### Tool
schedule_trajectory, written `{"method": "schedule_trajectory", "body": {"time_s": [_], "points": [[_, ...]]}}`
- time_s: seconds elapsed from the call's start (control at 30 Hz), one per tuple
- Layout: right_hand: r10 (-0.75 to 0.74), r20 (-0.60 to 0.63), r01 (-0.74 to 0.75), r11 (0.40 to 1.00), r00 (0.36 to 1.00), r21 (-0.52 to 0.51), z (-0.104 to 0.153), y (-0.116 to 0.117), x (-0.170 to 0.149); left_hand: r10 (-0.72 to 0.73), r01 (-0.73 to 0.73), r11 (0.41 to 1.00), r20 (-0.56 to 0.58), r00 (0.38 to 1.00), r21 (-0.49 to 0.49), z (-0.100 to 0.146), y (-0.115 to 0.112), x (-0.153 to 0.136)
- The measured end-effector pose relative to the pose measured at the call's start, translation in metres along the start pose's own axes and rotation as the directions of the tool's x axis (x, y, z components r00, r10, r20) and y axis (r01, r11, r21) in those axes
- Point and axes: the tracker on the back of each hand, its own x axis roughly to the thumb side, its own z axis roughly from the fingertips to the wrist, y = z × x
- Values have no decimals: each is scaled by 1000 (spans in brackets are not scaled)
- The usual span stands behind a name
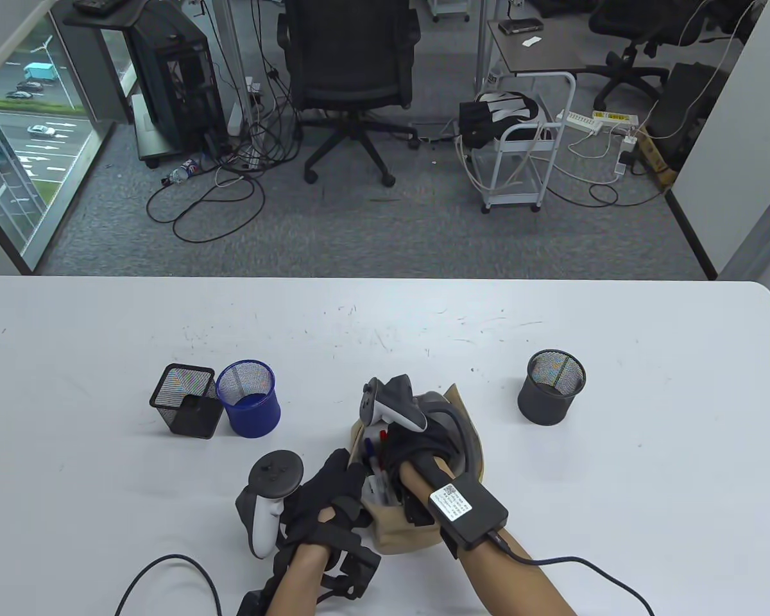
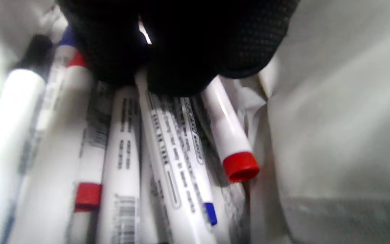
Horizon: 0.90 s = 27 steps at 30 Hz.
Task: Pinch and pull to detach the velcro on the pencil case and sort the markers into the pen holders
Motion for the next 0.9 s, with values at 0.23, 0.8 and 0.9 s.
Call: {"method": "schedule_trajectory", "body": {"time_s": [0.23,0.8,0.9], "points": [[-276,134,286,956,952,-60,26,-36,-31,12,-12,1000,2,1000,-3,1,0,0],[-677,70,505,470,732,-724,46,-90,-255,12,-12,1000,6,1000,-8,0,-1,-1],[-719,33,532,482,694,-696,26,-76,-265,9,-9,1000,6,1000,-9,0,-1,-1]]}}
